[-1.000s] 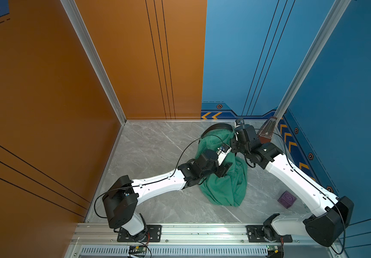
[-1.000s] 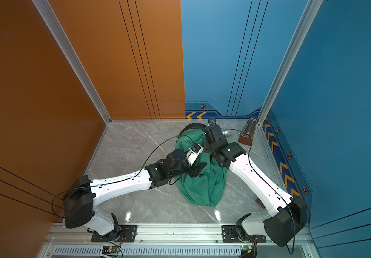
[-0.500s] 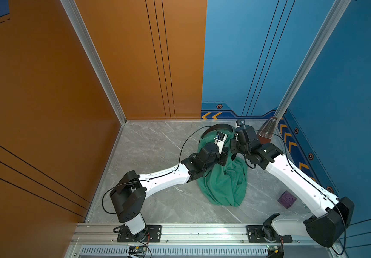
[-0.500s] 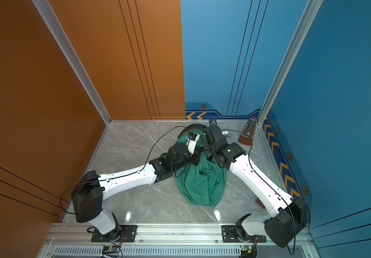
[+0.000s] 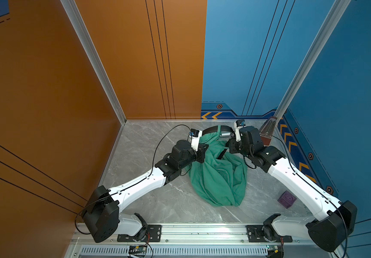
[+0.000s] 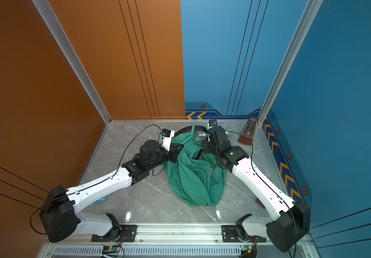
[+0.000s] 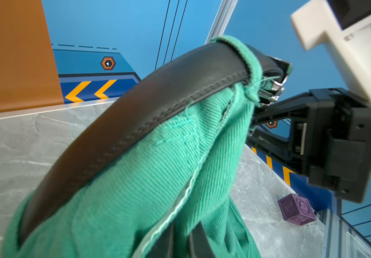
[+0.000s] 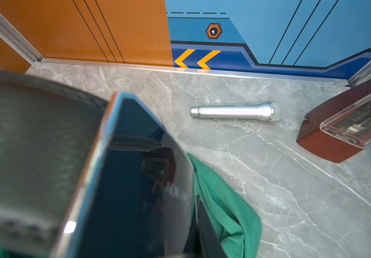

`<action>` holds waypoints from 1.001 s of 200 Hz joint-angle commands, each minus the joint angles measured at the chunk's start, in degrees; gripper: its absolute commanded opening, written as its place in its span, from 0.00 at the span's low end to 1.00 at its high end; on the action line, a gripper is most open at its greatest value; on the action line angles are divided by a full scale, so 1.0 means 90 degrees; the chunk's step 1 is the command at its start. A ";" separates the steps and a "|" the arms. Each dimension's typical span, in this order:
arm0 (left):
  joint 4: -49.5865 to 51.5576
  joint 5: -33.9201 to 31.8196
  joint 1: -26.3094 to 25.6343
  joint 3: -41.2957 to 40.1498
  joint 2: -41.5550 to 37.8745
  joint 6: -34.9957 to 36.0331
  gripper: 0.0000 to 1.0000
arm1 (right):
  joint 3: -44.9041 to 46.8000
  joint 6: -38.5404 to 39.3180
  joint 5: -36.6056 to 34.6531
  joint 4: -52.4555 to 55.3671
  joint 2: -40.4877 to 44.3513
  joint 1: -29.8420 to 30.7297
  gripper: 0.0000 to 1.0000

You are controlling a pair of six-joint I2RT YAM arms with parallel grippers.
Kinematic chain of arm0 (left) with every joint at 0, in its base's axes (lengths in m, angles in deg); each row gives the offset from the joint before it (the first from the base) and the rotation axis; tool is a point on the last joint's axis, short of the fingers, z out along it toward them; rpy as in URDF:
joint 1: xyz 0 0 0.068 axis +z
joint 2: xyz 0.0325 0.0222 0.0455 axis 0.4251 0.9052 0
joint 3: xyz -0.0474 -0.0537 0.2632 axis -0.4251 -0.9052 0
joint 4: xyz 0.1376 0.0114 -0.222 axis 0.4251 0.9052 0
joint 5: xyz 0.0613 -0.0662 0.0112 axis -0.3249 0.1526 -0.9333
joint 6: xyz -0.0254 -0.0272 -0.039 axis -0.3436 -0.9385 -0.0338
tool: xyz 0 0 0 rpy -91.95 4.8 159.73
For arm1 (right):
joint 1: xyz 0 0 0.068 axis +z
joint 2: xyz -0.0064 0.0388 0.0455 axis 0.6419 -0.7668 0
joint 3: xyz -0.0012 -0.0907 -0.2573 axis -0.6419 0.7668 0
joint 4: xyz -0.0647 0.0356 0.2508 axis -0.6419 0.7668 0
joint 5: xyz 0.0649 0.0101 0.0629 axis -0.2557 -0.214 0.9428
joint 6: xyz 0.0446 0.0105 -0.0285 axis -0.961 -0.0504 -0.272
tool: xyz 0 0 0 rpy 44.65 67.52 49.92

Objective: Remove the belt from the trousers

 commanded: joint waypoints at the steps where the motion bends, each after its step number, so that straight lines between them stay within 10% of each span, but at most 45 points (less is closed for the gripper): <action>1: -0.0766 -0.0382 0.0499 -0.0316 -0.0076 -0.0896 0.00 | 0.0117 -0.0352 -0.0738 0.0006 0.0318 -0.0423 0.00; 18: -0.0783 -0.0220 0.0522 -0.0354 0.0133 -0.0981 0.02 | 0.0138 -0.0634 -0.0517 -0.0366 0.0529 -0.0416 0.00; 45: -0.0772 -0.0088 0.0442 -0.0288 0.0095 -0.0406 0.49 | -0.0049 -0.0672 -0.0468 -0.0671 0.0743 -0.0220 0.00; 66: -0.0682 -0.0594 0.0070 -0.0160 -0.0283 0.0742 0.61 | -0.0255 -0.0406 -0.0618 -0.0529 0.0730 0.0035 0.00; 113: 0.0881 -0.1247 -0.0512 0.1344 -0.0094 0.2755 0.72 | -0.0255 -0.0162 -0.0469 -0.0562 0.0727 0.0493 0.00; 200: 0.1298 -0.1181 -0.0296 0.2449 0.0936 0.2714 0.76 | 0.0403 -0.1401 0.0498 -0.1910 0.0992 0.0363 0.00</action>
